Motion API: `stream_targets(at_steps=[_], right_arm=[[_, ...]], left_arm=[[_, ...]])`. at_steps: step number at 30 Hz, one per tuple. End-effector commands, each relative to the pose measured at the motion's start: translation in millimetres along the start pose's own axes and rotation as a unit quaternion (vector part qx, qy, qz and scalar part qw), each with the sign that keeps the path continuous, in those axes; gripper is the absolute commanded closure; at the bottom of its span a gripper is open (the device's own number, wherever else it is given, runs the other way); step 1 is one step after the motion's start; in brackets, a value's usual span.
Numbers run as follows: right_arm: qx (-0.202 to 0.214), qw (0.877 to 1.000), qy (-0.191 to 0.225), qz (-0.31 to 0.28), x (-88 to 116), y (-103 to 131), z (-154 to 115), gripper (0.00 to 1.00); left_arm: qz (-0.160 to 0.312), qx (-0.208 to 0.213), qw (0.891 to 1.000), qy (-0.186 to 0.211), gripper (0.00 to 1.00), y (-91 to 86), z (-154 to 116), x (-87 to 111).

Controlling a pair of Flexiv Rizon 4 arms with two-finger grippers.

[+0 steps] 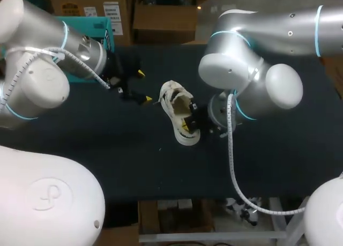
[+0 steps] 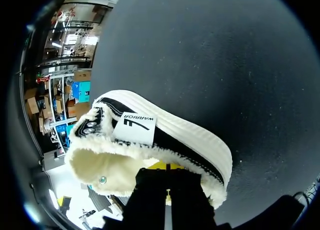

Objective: Open the shoe tongue, take the insole out of the shoe, put the insole back into the shoe, and pack the shoe into the shoebox

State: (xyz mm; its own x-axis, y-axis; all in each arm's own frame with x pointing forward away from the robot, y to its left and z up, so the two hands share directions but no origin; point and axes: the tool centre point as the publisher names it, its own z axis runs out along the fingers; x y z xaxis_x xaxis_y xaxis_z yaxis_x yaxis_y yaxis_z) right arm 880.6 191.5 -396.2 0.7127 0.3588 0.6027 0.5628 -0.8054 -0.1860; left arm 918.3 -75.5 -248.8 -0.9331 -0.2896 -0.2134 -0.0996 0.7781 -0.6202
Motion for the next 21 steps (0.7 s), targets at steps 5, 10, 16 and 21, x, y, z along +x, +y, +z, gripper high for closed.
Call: stream_targets(at_steps=[5, 10, 16, 21], right_arm=[[0.04, 0.999, 0.022, -0.009, -3, 12, -40, 1.0], [0.063, 0.997, 0.037, -0.024, -4, 22, -59, 1.0], [0.092, 0.994, 0.041, -0.045, -2, 35, -75, 1.0], [0.131, 0.988, 0.04, -0.069, 3, 42, -84, 0.91]], left_arm=[[-0.001, -0.014, 1.0, -0.002, 0.0, -1.9, 1, 0.5], [-0.025, -0.011, 1.0, -0.003, 0.0, 5.8, 2, 8.2], [-0.035, -0.039, 0.998, -0.03, 0.0, 8.7, -1, 27.8], [-0.035, -0.039, 0.998, -0.03, 0.0, 8.7, -1, 27.8]])
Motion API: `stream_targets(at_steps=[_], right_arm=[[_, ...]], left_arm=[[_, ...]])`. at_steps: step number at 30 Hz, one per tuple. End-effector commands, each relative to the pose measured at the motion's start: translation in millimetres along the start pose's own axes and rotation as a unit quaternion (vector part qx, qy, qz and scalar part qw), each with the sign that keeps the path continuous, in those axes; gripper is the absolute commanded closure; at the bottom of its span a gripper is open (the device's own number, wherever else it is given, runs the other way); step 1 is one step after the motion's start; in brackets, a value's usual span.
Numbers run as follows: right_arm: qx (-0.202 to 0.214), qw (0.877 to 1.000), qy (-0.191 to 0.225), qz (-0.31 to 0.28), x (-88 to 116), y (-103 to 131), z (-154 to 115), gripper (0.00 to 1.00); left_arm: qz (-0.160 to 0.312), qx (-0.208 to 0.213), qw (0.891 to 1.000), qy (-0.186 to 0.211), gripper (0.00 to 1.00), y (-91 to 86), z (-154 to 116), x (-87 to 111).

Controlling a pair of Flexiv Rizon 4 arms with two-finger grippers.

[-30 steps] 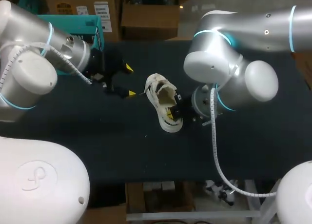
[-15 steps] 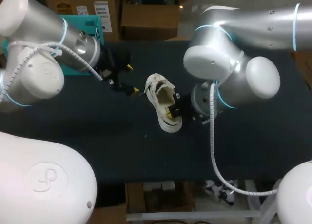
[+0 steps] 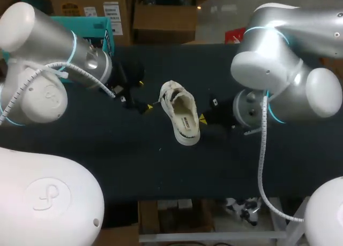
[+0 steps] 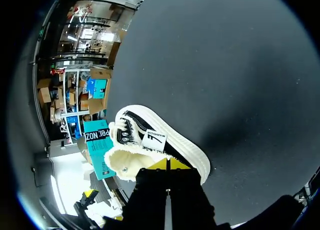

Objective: Open the shoe tongue, take the insole out of the shoe, put the insole back into the shoe, and pack the shoe into the shoebox

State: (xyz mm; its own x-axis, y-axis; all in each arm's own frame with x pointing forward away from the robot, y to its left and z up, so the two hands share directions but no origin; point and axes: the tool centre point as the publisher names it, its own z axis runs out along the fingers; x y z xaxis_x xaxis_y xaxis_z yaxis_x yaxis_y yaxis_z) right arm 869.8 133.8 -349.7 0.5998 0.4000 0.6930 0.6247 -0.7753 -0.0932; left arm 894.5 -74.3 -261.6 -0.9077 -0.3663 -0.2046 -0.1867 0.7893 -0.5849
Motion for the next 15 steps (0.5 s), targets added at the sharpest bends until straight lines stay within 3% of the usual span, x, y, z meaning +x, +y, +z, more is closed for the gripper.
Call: stream_targets(at_steps=[1, 6, 9, 10, 11, 15], right_arm=[[0.149, 0.989, 0.0, -0.008, 4, 13, -17, 0.83], [0.181, 0.983, 0.008, -0.013, 4, 23, -19, 0.82], [0.209, 0.977, 0.021, -0.025, 3, 28, -24, 0.52], [0.223, 0.974, 0.029, -0.029, 2, 29, -26, 0.2], [0.225, 0.973, 0.032, -0.031, 1, 30, -28, 0.0], [0.249, 0.966, 0.05, -0.038, -1, 33, -31, 0.0]], left_arm=[[-0.001, -0.006, 1.0, -0.009, 0.0, -2.2, -2, 3.4], [-0.034, -0.015, 0.999, -0.004, 0.0, -1.3, 6, 3.0], [-0.051, -0.027, 0.998, -0.006, 0.0, -3.2, 13, 8.0], [-0.057, -0.028, 0.998, -0.007, 0.0, -3.7, 14, 9.0], [-0.06, -0.028, 0.998, -0.009, 0.0, -4.1, 14, 9.4], [-0.073, -0.025, 0.997, -0.012, 0.0, -6.3, 14, 9.9]])
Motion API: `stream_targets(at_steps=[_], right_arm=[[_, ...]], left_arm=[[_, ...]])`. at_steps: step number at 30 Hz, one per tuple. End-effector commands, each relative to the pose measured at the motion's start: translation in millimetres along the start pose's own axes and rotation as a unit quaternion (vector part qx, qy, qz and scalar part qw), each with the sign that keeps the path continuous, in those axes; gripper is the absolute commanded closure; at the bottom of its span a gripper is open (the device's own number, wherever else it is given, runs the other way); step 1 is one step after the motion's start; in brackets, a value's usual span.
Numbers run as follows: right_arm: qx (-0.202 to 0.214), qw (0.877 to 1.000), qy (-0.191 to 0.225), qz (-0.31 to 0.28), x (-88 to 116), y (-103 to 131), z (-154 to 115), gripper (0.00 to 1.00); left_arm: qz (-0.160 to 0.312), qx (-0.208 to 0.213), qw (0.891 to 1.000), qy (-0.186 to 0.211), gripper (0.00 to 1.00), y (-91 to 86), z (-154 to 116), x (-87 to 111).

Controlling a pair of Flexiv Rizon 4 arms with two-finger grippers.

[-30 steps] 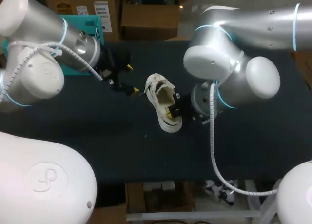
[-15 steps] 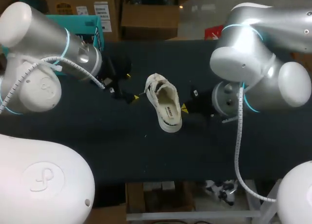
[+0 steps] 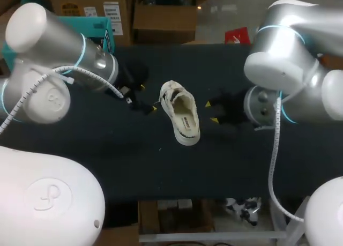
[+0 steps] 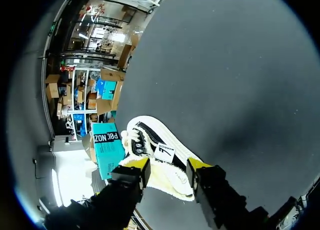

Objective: Open the shoe tongue, take the insole out of the shoe, put the insole back into the shoe, and pack the shoe into the shoebox

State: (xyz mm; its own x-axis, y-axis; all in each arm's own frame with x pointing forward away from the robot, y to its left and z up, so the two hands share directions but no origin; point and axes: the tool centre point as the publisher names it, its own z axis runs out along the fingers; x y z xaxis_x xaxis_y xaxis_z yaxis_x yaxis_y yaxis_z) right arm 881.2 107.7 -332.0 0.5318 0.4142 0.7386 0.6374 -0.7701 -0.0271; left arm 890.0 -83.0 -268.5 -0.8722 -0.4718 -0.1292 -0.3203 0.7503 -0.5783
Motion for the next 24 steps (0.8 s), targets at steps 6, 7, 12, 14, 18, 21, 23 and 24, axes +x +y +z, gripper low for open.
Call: stream_targets(at_steps=[6, 7, 12, 14, 18, 21, 23, 24], right_arm=[[0.271, 0.962, 0.038, 0.001, -9, 8, -15, 0.0], [0.271, 0.962, 0.038, 0.001, -9, 8, -15, 0.0], [0.281, 0.959, 0.041, 0.004, -9, 16, -16, 0.0], [0.299, 0.953, 0.041, 0.003, -5, 22, -19, 0.0], [0.358, 0.933, 0.034, -0.005, 8, 32, -25, 0.0], [0.425, 0.904, 0.042, -0.023, 15, 38, -27, 0.0], [0.466, 0.882, 0.058, -0.029, 16, 40, -28, 0.0], [0.466, 0.882, 0.058, -0.029, 16, 40, -28, 0.0]], left_arm=[[-0.006, -0.006, 1.0, -0.011, 0.0, -4.3, 6, 1.9], [-0.006, -0.006, 1.0, -0.011, 0.0, -4.3, 6, 1.9], [-0.009, -0.008, 1.0, -0.007, 0.0, -5.4, 7, 2.4], [-0.016, -0.013, 1.0, -0.005, 0.0, -6.4, 9, 3.4], [-0.031, -0.025, 0.999, 0.002, 0.0, -7.7, 13, 8.9], [-0.046, -0.038, 0.998, 0.001, 0.0, -8.8, 15, 11.1], [-0.05, -0.044, 0.998, -0.003, 0.0, -9.5, 14, 10.7], [-0.05, -0.044, 0.998, -0.003, 0.0, -9.5, 14, 10.7]])
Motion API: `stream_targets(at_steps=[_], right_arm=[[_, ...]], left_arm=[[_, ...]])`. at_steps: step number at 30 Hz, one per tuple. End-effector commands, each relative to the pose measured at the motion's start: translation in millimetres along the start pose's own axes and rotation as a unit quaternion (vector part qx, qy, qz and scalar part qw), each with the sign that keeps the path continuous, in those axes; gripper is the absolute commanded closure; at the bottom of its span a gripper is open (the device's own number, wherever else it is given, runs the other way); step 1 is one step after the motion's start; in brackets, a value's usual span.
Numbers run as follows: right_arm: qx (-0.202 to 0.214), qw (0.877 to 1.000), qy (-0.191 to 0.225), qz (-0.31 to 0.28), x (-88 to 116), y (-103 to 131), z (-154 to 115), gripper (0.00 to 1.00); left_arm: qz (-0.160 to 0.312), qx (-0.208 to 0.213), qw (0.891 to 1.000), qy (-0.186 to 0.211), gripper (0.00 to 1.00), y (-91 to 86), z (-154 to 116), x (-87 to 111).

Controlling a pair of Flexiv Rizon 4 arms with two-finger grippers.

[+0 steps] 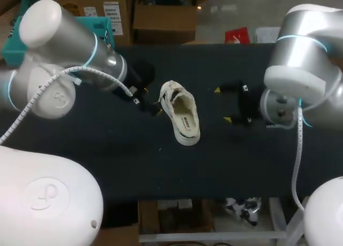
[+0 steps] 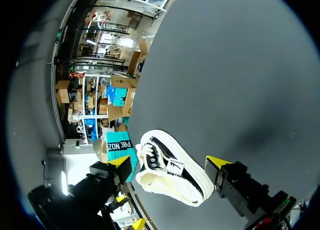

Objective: Open the shoe tongue, take the insole out of the shoe, put the insole back into the shoe, and pack the shoe into the shoebox

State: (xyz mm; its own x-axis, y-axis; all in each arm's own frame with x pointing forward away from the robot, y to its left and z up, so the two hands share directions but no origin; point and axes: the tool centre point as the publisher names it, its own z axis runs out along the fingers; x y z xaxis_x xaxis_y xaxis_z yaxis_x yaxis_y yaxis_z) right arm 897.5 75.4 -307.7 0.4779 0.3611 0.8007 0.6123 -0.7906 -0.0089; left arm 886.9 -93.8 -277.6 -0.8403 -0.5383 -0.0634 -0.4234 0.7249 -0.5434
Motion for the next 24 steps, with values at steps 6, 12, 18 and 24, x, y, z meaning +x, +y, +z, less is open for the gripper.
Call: stream_targets(at_steps=[6, 12, 18, 24], right_arm=[[0.483, 0.875, 0.014, -0.008, 4, 6, -5, 0.0], [0.483, 0.875, 0.014, -0.008, 4, 6, -5, 0.0], [0.527, 0.85, -0.004, -0.01, 18, 23, -10, 0.0], [0.566, 0.824, 0.001, -0.021, 20, 28, -10, 0.0]], left_arm=[[-0.002, -0.017, 1.0, -0.01, 0.0, -7.6, 3, 2.4], [-0.007, -0.013, 1.0, 0.0, 0.0, -10.7, 2, 2.6], [-0.08, -0.033, 0.996, 0.007, 0.0, -15.0, 9, 6.0], [-0.1, -0.04, 0.994, 0.0, 0.0, -13.9, 12, 8.0]])
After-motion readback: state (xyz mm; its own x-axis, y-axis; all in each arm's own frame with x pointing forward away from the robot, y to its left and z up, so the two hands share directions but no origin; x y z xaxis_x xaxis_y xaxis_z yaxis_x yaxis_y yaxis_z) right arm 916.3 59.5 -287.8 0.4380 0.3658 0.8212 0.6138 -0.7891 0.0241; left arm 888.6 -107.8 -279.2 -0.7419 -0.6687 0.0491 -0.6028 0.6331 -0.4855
